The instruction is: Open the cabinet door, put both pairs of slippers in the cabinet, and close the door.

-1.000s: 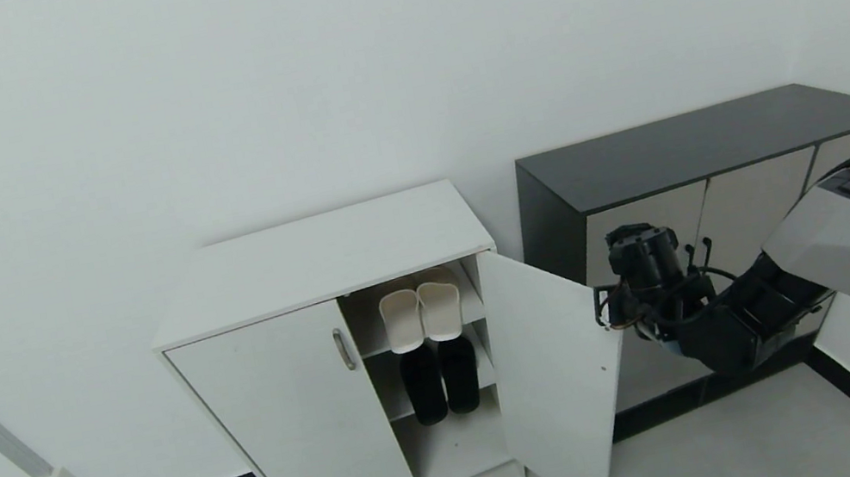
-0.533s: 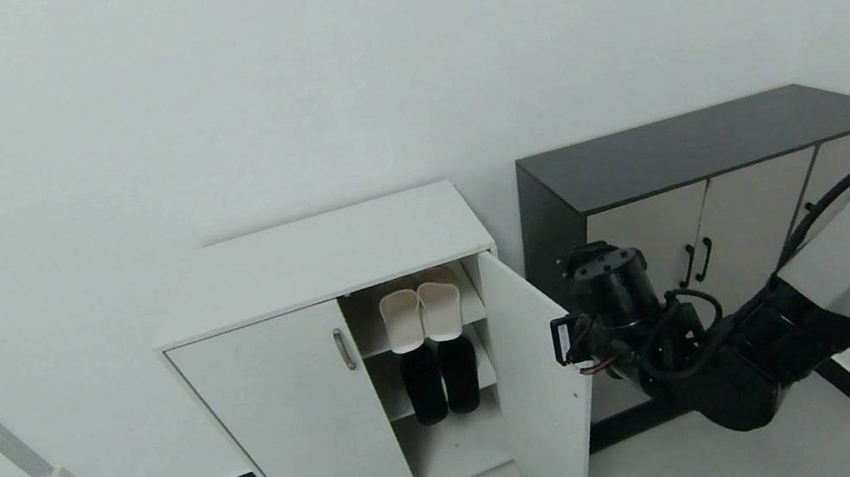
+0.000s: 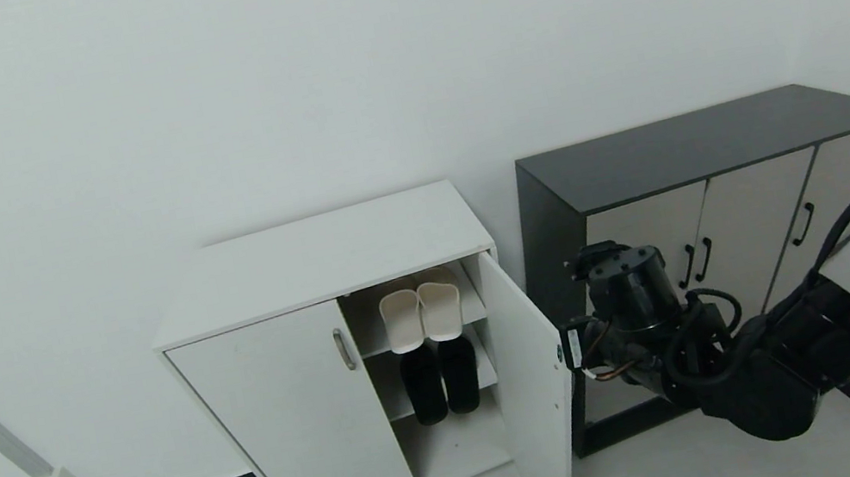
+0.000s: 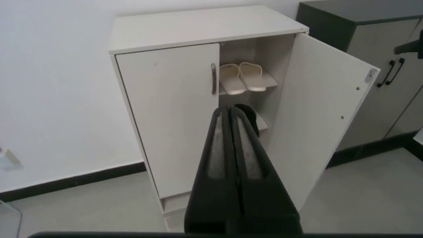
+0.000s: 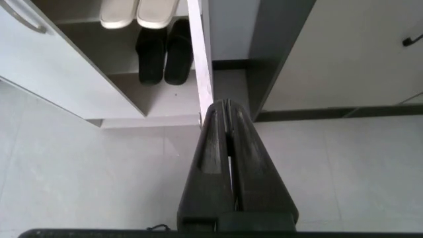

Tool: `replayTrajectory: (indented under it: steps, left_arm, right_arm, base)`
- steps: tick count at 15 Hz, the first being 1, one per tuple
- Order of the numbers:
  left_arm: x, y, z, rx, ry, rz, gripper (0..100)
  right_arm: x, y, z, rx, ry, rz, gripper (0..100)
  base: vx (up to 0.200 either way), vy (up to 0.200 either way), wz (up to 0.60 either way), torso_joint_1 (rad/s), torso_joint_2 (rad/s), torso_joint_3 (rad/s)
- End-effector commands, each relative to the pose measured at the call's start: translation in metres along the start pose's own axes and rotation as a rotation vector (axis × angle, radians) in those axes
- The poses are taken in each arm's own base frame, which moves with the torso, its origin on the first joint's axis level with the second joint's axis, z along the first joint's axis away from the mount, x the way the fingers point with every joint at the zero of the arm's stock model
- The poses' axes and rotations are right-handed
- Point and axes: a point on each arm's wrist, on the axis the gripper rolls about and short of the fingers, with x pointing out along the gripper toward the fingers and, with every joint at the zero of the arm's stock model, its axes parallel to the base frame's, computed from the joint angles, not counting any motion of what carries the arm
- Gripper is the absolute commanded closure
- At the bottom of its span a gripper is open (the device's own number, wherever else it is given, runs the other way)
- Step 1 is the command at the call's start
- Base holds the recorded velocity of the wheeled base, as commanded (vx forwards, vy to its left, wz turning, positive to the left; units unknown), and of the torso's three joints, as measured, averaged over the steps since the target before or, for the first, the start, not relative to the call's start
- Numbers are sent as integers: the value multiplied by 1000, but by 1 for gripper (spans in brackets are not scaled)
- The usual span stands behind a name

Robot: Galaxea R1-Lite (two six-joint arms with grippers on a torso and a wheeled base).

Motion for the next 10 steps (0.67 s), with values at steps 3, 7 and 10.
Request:
replayTrajectory:
  steps: [3,7,10]
  left_arm:
    - [0,0,0,0,1,0,100]
    - [0,0,0,0,1,0,100]
    - [0,0,0,0,1,0,100]
  right_arm:
    - [6,-8,-2,3,7,-19,100]
    - [46,-24,-12,44,-44,-54,100]
    - [69,-28,-21,54,-51,-68,100]
  base:
    - [0,0,0,0,0,0]
    - [0,0,0,0,0,0]
    - [0,0,0,0,0,0]
